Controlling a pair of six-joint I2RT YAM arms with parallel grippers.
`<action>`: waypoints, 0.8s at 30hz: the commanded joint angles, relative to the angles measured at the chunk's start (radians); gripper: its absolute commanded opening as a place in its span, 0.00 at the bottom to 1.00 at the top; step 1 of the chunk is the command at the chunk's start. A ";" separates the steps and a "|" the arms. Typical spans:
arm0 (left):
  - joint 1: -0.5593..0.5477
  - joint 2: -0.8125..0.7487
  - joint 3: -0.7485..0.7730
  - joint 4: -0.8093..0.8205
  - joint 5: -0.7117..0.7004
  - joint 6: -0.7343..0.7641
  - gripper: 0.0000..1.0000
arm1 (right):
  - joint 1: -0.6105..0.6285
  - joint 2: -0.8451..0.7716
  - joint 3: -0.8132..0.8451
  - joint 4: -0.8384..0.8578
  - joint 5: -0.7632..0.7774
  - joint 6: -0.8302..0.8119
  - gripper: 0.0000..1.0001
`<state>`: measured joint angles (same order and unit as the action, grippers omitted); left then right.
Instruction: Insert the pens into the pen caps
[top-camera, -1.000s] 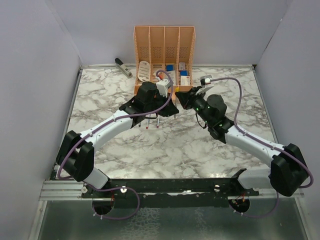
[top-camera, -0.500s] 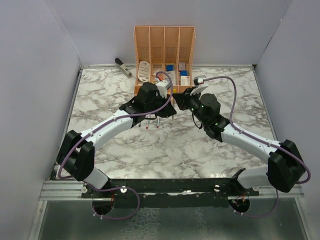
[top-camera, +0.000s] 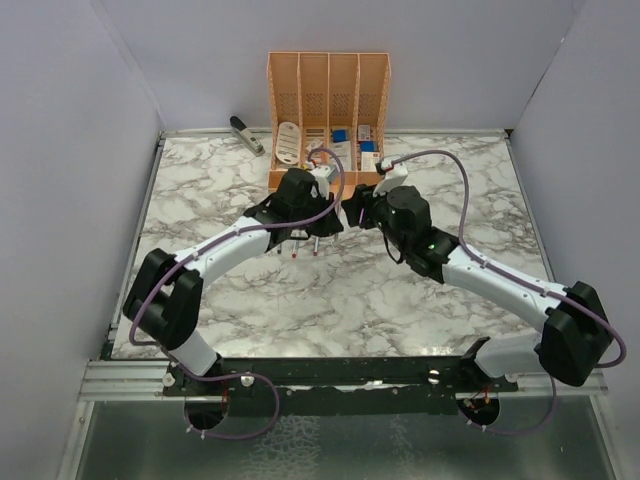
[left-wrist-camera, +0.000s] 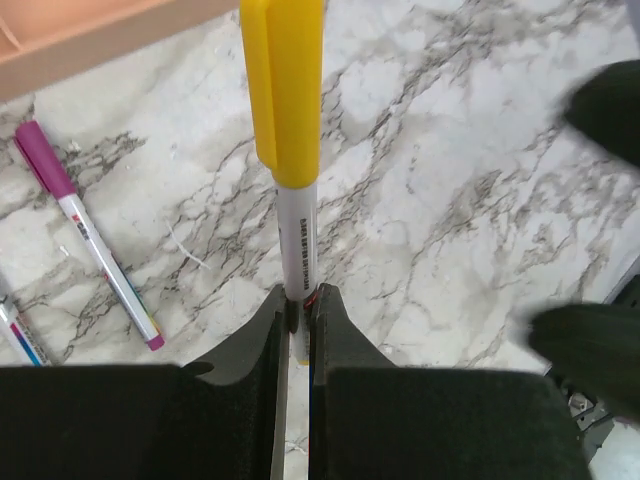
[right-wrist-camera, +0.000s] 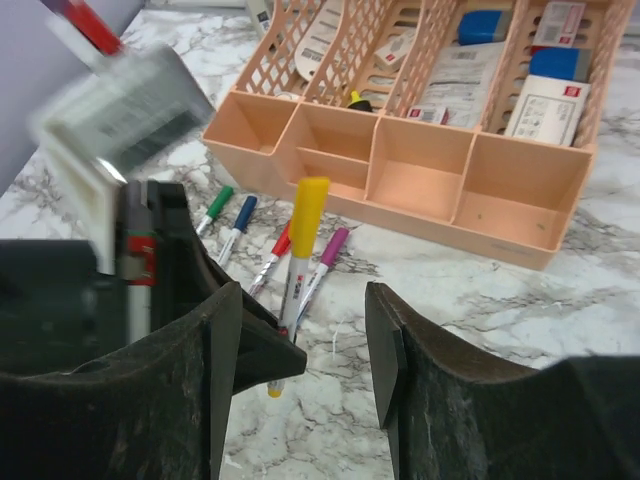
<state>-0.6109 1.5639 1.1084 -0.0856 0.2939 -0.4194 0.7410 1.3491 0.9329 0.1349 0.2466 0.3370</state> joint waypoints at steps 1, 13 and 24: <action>-0.003 0.121 0.070 -0.144 -0.023 0.023 0.00 | 0.008 -0.077 0.049 -0.060 0.167 -0.038 0.52; 0.000 0.414 0.271 -0.327 -0.017 0.058 0.00 | 0.008 -0.185 0.041 -0.158 0.319 -0.041 0.52; 0.017 0.462 0.327 -0.347 -0.055 0.037 0.30 | 0.007 -0.188 0.030 -0.182 0.300 -0.016 0.52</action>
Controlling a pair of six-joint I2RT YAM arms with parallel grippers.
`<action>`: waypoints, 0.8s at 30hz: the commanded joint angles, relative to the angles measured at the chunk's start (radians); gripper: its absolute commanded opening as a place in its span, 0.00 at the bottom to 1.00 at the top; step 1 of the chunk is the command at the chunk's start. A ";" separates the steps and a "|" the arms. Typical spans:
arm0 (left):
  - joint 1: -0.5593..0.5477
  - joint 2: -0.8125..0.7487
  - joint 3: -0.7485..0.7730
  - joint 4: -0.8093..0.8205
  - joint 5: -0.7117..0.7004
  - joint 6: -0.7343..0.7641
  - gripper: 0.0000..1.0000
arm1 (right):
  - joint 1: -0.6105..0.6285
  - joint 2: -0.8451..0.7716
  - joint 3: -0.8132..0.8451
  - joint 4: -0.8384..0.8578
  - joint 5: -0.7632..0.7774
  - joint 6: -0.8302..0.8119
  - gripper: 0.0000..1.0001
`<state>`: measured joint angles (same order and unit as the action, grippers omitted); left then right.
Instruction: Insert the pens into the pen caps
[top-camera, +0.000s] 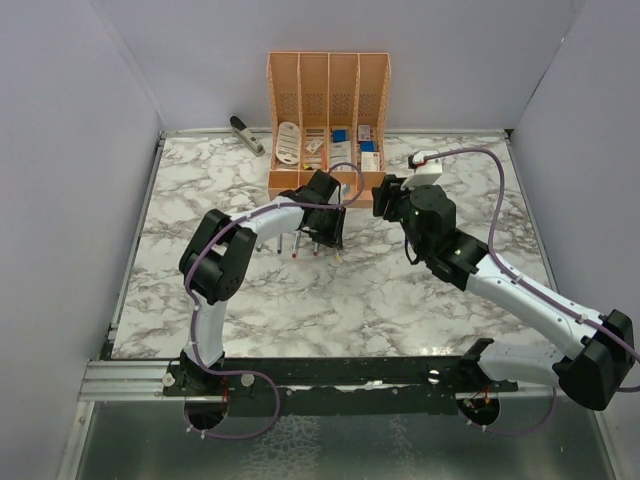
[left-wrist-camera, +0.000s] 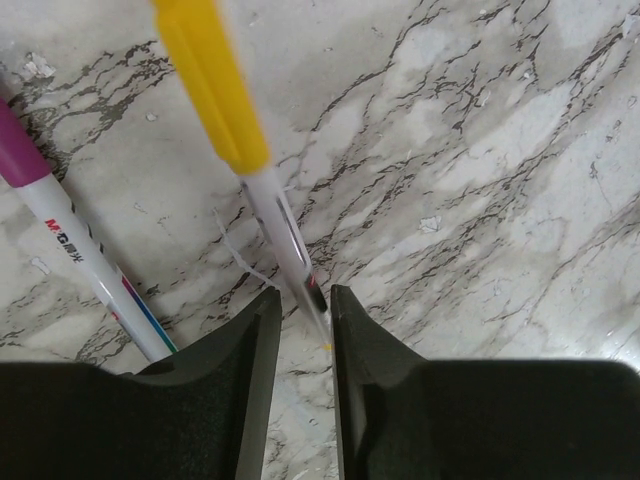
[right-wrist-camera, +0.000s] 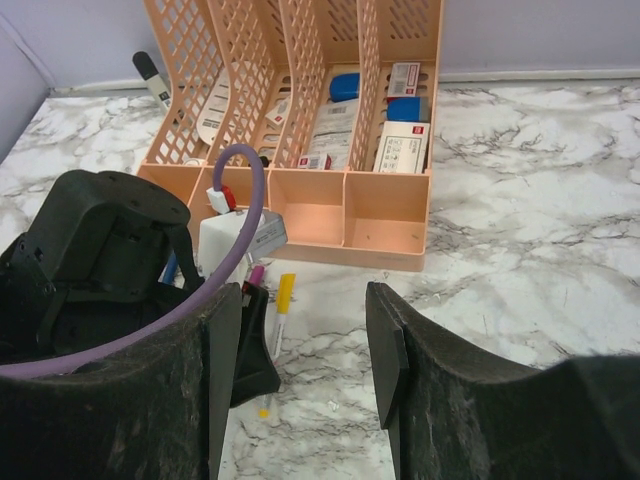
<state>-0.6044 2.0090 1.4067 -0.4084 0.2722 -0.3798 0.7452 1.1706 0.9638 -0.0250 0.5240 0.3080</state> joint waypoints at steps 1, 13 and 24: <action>0.011 0.019 0.029 -0.026 -0.032 -0.004 0.30 | 0.003 -0.009 0.000 -0.023 0.021 0.013 0.52; 0.012 0.008 0.027 -0.022 -0.021 -0.009 0.31 | 0.003 -0.014 -0.015 -0.024 0.010 0.018 0.52; 0.012 -0.117 0.063 -0.041 -0.009 -0.006 0.31 | 0.003 -0.038 -0.030 -0.017 0.057 0.015 0.59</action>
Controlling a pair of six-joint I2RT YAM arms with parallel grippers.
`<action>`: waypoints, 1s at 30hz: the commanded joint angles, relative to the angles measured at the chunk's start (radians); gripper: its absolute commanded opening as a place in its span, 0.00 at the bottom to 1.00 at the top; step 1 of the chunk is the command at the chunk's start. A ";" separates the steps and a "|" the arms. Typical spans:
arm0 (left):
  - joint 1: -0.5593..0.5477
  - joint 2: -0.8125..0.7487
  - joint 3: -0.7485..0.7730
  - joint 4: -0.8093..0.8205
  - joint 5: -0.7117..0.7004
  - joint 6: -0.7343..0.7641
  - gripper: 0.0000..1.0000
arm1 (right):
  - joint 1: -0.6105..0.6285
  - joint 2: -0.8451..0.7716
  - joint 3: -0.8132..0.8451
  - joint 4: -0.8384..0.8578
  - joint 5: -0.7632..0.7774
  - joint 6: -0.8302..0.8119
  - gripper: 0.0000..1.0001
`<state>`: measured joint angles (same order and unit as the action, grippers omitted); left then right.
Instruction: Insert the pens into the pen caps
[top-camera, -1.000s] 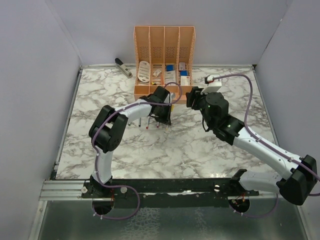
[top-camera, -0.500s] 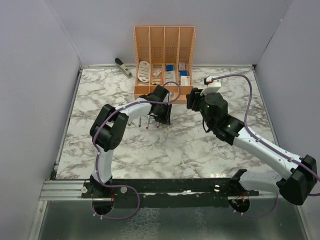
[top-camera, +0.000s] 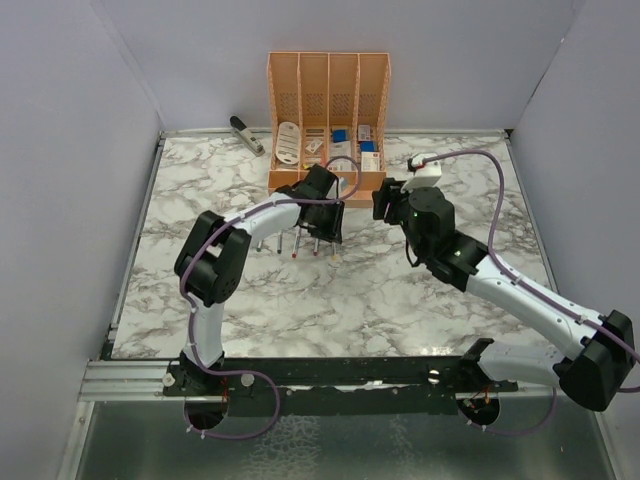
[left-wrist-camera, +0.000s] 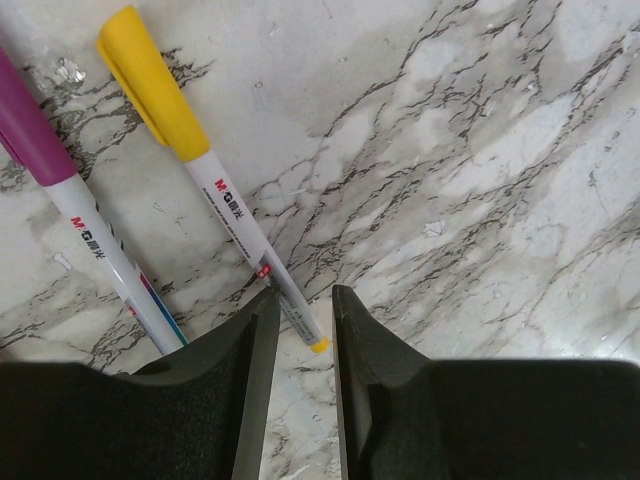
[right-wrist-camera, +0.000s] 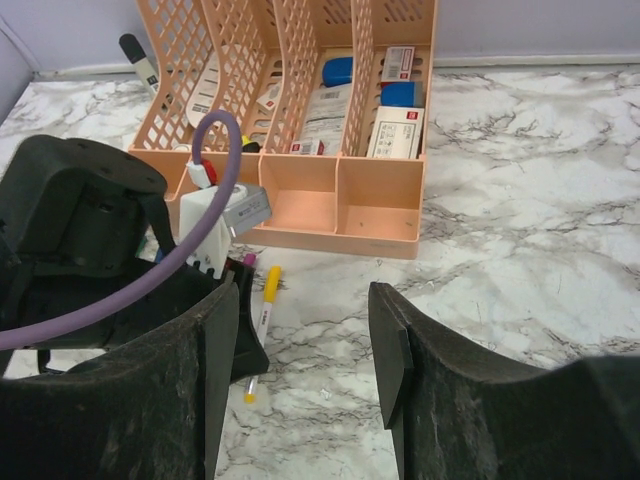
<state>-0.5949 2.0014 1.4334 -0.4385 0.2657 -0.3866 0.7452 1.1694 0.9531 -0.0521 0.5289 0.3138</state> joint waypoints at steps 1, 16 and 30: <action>0.004 -0.127 0.036 -0.014 -0.011 0.005 0.31 | 0.003 -0.042 -0.026 0.013 0.062 0.010 0.60; 0.295 -0.376 -0.145 0.000 -0.053 0.055 0.32 | -0.205 -0.088 -0.123 0.021 0.019 0.063 0.65; 0.852 -0.563 -0.344 0.081 0.028 0.141 0.38 | -0.593 -0.191 -0.222 0.043 -0.151 0.079 0.66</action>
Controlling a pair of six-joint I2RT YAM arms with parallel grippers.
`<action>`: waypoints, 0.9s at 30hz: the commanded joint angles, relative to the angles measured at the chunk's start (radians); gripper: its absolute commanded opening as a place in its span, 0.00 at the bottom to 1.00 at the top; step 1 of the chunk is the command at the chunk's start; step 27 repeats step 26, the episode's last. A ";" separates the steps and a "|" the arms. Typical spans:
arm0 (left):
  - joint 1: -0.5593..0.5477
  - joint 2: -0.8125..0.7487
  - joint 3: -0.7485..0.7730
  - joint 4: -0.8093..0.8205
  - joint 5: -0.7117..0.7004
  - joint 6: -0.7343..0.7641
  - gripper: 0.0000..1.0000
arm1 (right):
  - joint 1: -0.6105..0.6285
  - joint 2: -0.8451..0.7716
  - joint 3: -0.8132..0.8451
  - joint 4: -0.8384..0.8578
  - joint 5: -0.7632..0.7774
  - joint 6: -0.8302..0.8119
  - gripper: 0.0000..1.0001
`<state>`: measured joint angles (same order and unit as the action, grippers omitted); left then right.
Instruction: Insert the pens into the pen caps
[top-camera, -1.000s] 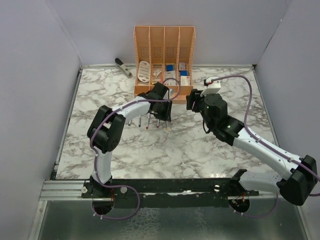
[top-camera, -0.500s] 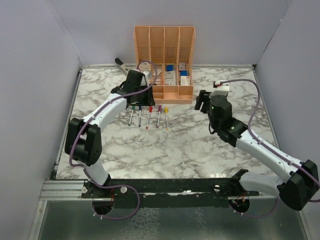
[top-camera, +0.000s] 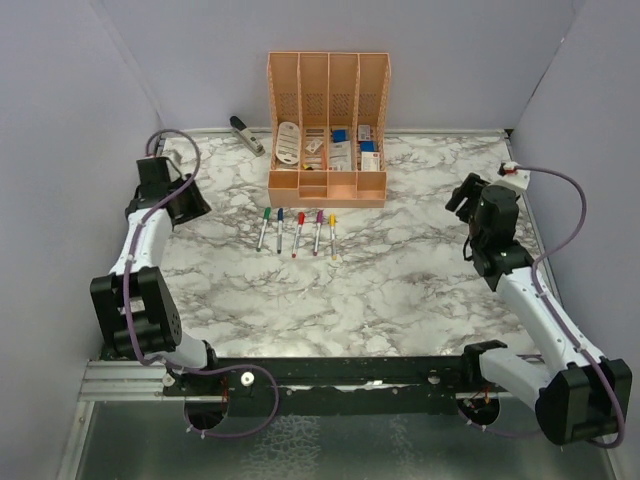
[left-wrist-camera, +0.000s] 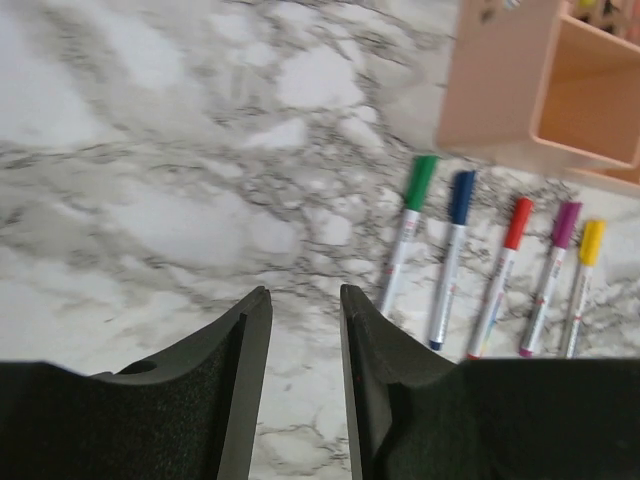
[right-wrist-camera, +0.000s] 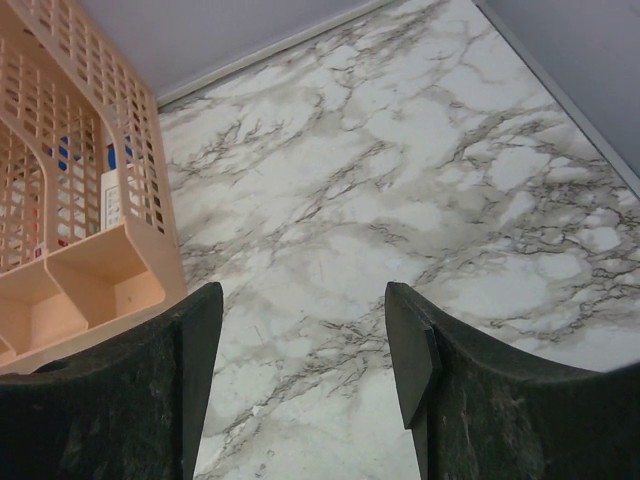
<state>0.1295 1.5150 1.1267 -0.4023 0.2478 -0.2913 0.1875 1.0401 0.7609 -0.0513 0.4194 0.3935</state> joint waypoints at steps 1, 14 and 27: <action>0.157 -0.085 -0.047 0.047 0.042 0.059 0.38 | -0.057 -0.065 -0.032 0.040 -0.048 0.000 0.66; 0.255 -0.139 -0.108 0.070 0.030 0.097 0.36 | -0.194 -0.087 -0.059 0.016 0.018 0.056 0.66; 0.254 -0.136 -0.118 0.070 0.051 0.106 0.31 | -0.194 -0.108 -0.087 0.011 0.033 0.052 0.66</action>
